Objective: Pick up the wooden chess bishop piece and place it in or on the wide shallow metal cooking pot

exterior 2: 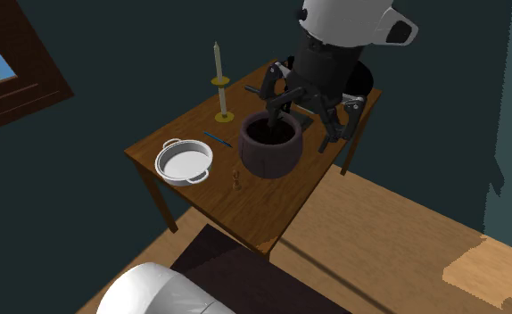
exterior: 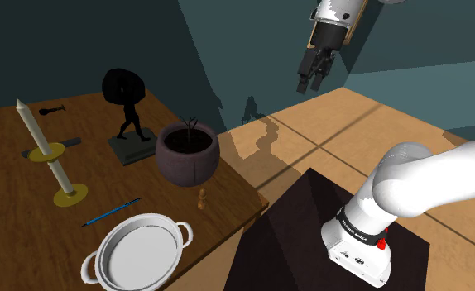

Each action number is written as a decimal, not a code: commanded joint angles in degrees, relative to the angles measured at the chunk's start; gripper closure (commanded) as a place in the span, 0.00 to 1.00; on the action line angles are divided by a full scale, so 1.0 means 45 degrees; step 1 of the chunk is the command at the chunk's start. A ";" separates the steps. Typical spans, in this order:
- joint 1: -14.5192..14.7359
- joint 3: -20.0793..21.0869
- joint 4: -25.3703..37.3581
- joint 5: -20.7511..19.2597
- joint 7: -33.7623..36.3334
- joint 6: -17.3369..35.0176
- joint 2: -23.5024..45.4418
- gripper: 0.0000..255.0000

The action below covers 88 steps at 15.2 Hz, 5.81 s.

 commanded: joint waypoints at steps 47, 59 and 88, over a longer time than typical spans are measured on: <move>0.2065 0.5126 0.0112 -0.3621 0.9499 1.3045 1.3634 0.00; 0.2067 0.5125 0.0116 -0.3623 0.9500 1.3044 1.3639 1.00; 0.2414 0.6440 0.2101 -0.2090 0.9853 0.9000 1.1414 1.00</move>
